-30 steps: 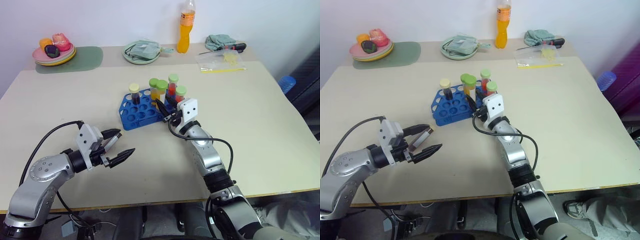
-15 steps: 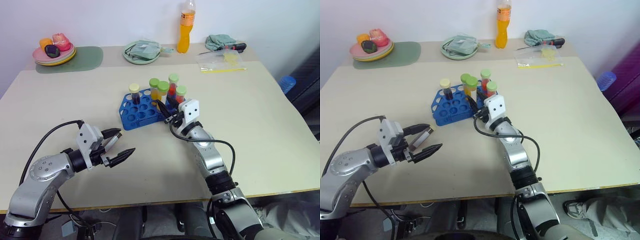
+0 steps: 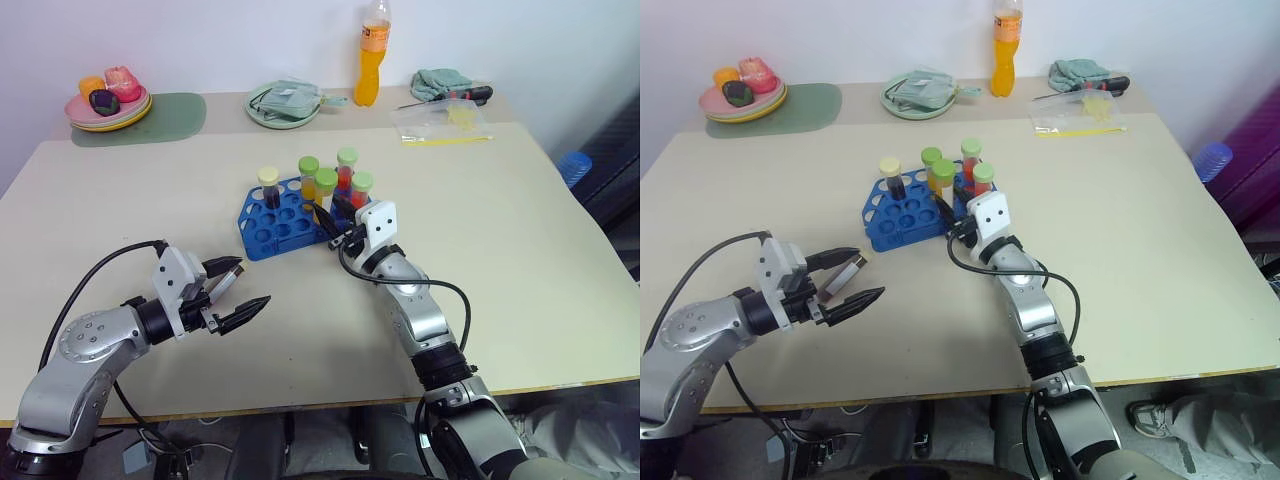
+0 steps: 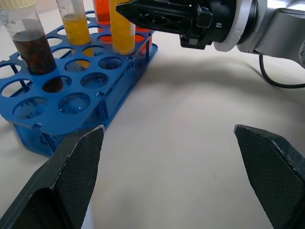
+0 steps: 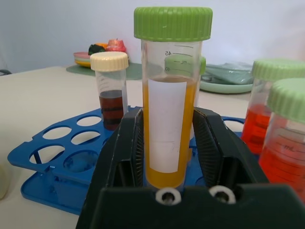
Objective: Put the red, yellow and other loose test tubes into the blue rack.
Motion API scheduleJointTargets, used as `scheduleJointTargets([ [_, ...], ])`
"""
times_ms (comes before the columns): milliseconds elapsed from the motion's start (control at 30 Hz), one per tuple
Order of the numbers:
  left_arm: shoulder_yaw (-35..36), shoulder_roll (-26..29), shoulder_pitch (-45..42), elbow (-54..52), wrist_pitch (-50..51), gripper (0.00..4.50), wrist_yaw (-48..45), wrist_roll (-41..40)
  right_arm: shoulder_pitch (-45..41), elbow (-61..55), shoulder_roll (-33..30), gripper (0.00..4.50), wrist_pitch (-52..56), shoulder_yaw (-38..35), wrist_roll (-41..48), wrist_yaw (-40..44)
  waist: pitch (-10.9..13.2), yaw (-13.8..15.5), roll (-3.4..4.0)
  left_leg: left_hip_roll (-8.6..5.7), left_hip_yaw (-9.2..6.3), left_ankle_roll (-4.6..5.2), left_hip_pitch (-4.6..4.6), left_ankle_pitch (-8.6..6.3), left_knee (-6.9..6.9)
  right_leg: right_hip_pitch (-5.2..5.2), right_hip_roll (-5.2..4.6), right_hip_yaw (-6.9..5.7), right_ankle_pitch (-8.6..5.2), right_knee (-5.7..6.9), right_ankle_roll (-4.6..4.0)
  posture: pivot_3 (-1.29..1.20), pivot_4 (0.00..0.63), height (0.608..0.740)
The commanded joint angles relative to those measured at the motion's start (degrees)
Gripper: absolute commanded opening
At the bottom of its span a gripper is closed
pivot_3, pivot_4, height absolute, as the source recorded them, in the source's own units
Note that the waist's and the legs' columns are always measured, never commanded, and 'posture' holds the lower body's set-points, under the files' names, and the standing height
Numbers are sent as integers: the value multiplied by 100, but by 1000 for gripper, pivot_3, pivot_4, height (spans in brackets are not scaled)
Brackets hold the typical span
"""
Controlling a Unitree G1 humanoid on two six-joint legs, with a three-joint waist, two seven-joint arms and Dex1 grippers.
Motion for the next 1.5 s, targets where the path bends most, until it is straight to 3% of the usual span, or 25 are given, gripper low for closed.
scheduleJointTargets([
  [33,126,15,23,-183,3,4500,83,-32,-133,-323,30,3508,-15,-37,-58,-95,0,1,0,0,0,0,0,0,0,0,0,0,0,0,0,0,150,740],
  [67,184,20,14,-198,51,4500,151,-45,-116,-490,0,3966,47,-26,-86,-102,0,2,0,0,0,0,0,0,0,0,0,0,0,0,0,0,150,740],
  [233,650,214,-143,-422,856,4500,629,-438,275,-1722,-593,3966,736,46,302,648,0,39,0,1,-3,0,-1,0,0,0,0,0,0,1,1,0,150,740],
  [400,547,1308,-858,-597,2841,4500,1193,-488,658,-2963,-1672,3966,1384,-32,782,1625,1,23,-2,-12,-13,0,1,0,8,11,0,-4,0,0,1,0,150,740],
  [467,155,1856,-1448,-599,3712,4500,1336,-435,700,-3306,-2052,3966,1677,-139,1073,1953,3,23,-5,-13,-10,0,4,0,7,10,1,-3,-1,2,2,0,150,740],
  [533,-382,2086,-2497,-158,5271,4500,1315,-735,683,-3549,-2368,3966,1842,-180,1268,2269,3,51,-5,-12,-12,0,6,0,5,13,9,-3,-1,1,3,0,150,740],
  [600,-1106,2281,-3379,139,6113,4500,1268,-708,629,-3702,-2545,3966,1927,-154,1356,2459,3,29,-9,-16,-17,1,6,0,8,14,14,-6,-2,7,7,0,150,740],
  [700,-1982,2191,-4441,539,6648,4500,1156,-653,557,-3882,-2648,3966,2095,-84,1512,2643,6,5,-13,-17,-12,1,7,0,4,11,15,-3,-5,8,12,0,150,740],
  [900,-3408,1750,-5557,1807,6803,4500,1190,-474,459,-3949,-2594,3966,2105,155,1451,2747,9,13,-17,-17,-12,0,3,0,6,7,15,-2,-7,9,14,0,150,740],
  [1067,-4030,1671,-5978,2198,6719,4500,1070,-195,503,-4027,-2575,3966,2083,269,1385,2699,14,27,-26,-17,-13,-1,-3,1,8,3,13,-2,-7,9,14,0,150,740],
  [1200,-4128,1435,-6058,2530,6799,4500,1034,-129,542,-4090,-2529,3966,2079,334,1344,2606,14,37,-26,-19,-13,-1,-2,1,9,3,10,-2,-7,10,14,0,150,740],
  [1300,-4218,1411,-5996,2449,6803,3727,1026,-113,548,-4162,-2445,4027,2104,404,1333,2536,15,33,-28,-19,-13,-2,-4,2,12,3,9,-2,-7,10,14,0,150,740],
  [1500,-4098,1505,-5931,2477,6803,864,1036,-135,519,-4163,-2417,4027,2069,490,1289,2548,15,30,-28,-19,-13,-2,-3,2,11,3,9,-2,-7,11,14,0,150,740],
])
